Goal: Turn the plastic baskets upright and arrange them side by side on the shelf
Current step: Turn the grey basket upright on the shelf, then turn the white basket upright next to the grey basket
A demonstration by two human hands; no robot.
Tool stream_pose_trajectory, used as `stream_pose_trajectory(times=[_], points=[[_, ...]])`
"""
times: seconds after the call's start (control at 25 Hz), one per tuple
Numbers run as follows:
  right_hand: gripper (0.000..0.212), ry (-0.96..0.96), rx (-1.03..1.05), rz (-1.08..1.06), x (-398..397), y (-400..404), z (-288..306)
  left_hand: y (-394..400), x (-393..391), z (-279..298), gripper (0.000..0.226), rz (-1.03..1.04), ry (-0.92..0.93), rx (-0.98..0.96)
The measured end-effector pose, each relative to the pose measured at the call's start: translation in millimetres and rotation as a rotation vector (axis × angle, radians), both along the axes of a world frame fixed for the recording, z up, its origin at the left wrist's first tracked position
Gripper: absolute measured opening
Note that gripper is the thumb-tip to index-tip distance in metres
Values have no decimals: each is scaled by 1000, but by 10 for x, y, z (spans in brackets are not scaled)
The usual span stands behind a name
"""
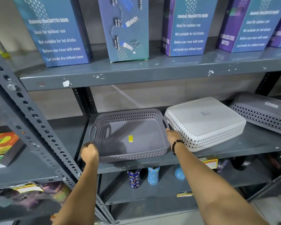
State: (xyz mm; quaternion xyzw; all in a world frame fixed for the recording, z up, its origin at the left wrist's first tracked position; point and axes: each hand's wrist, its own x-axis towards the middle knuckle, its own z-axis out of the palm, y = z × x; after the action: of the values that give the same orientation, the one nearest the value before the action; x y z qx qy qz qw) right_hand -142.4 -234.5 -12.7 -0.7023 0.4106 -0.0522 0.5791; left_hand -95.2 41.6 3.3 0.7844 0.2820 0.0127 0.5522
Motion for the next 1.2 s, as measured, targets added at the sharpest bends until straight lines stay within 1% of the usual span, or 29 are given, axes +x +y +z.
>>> stream_pose_trajectory(times=[0.04,0.08,0.16,0.28,0.36,0.48,0.6,0.68,0.8,0.88,1.0,1.08,1.2], points=[[43,-8,-17,9,-10,-14,9,-19,-7,-23,37,62,-46,41],[43,-17,-44,27,-11,-21,19,-26,-24,13,37,82,-80,100],[38,-56,-109,43,-70,-36,86,-81,-57,84,36,24,-170,225],[28,-153,-146,-1,-145,-129,131,-280,-29,153,35,-92,-253,294],[25,-226,-178,-58,-250,-224,181,-529,-59,181,32,-175,-280,294],[25,-315,-183,-172,-442,-454,316,-1036,-120,224,34,-281,-279,230],[25,-377,-182,-256,-580,-816,488,-1680,-160,304,28,-430,-285,194],[25,-388,-209,-291,-623,-1170,572,-2201,-199,362,31,-507,-313,190],[25,-334,-268,-323,-651,-1791,576,-2941,-233,367,35,-518,-284,167],[25,-236,-329,-304,-646,-2241,521,-3349,-226,316,40,-484,-219,156],[24,-45,-454,-169,-606,-2870,440,-3777,-131,222,53,-368,-98,136],[27,42,-470,-43,-573,-3137,417,-3887,-56,199,59,-261,17,138],[33,131,-449,122,-501,-3410,423,-3910,57,98,64,-131,178,54]])
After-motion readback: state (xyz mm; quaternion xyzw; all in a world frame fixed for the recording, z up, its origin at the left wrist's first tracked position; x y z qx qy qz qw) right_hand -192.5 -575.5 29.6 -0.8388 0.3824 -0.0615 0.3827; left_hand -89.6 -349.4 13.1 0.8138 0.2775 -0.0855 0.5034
